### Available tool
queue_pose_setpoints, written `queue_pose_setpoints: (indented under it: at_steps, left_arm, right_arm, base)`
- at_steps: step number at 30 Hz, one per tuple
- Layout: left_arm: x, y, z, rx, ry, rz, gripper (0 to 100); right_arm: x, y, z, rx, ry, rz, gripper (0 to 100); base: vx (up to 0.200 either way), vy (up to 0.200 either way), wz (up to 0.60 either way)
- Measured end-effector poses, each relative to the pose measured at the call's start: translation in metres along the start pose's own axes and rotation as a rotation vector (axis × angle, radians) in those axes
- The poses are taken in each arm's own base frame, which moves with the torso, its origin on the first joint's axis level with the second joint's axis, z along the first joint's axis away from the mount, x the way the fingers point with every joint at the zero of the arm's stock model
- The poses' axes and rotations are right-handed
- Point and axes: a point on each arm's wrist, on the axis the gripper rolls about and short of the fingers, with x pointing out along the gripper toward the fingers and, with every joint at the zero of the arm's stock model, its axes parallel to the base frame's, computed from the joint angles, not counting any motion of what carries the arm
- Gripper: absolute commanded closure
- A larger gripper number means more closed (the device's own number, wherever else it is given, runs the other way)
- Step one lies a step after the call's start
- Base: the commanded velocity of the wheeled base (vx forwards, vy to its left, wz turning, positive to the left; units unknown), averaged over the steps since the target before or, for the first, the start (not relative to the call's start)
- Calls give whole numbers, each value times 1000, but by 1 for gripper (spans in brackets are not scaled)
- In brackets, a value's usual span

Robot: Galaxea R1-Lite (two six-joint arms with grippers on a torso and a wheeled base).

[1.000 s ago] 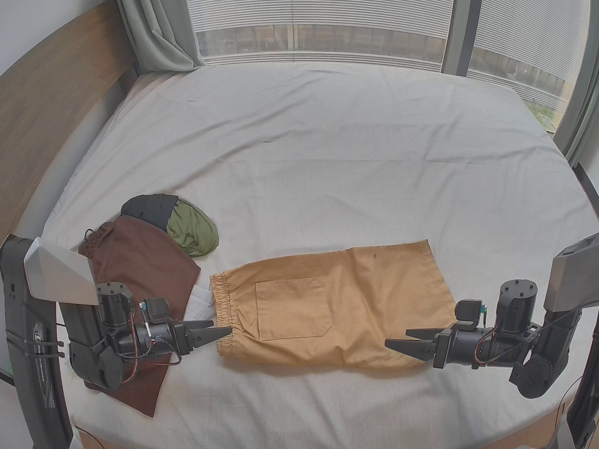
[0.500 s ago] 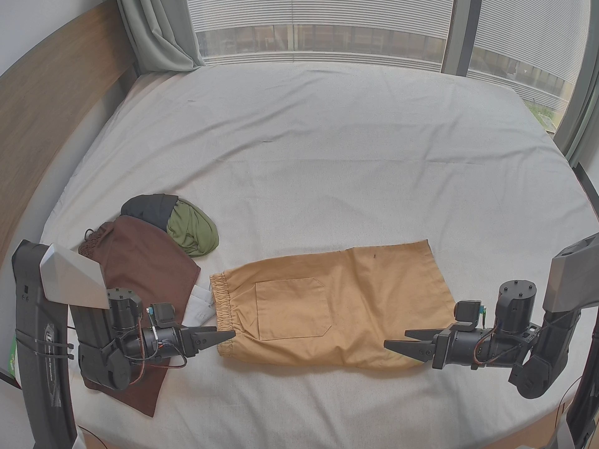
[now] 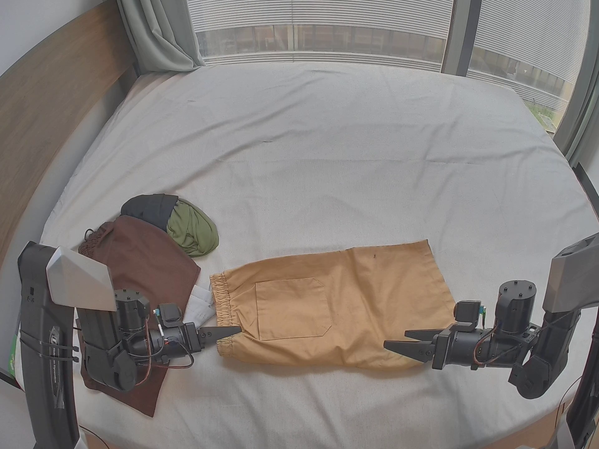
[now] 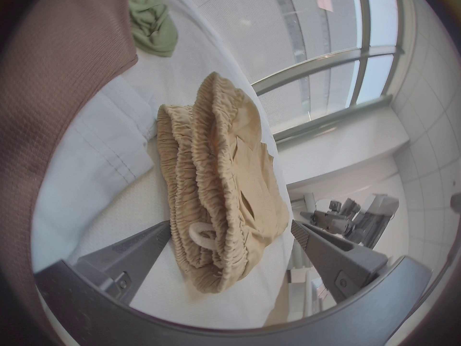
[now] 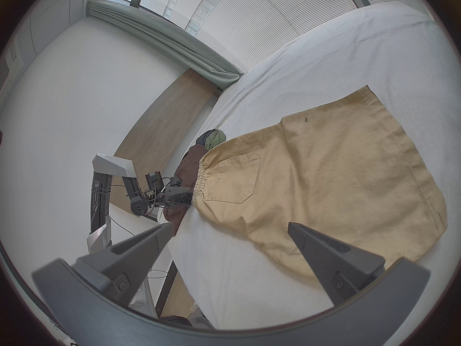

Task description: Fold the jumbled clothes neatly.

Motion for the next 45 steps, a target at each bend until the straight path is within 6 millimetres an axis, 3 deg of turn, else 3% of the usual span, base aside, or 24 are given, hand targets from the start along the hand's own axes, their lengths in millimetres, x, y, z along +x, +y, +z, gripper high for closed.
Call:
queue_pose_setpoints:
  at_steps: [4,17,35,36,45]
  left_arm:
    - [2,-3,4,-63,-8,-11,0]
    - [13,-12,6,-34,-78,78,0]
    - [21,-17,3,-22,-65,69,0]
    - [21,-17,3,-22,-65,68,100]
    - [22,-15,6,-25,-73,62,100]
  right_arm:
    - [0,0,0,0,0,0,0]
    - [1,-1,-2,3,7,-3,0]
    - [3,-3,-4,8,18,-6,0]
    - [3,-3,-4,9,18,-6,0]
    - [3,-4,-5,12,21,-8,0]
  base:
    - [0,0,0]
    - [0,0,0]
    - [0,0,0]
    - [0,0,0]
    - [0,0,0]
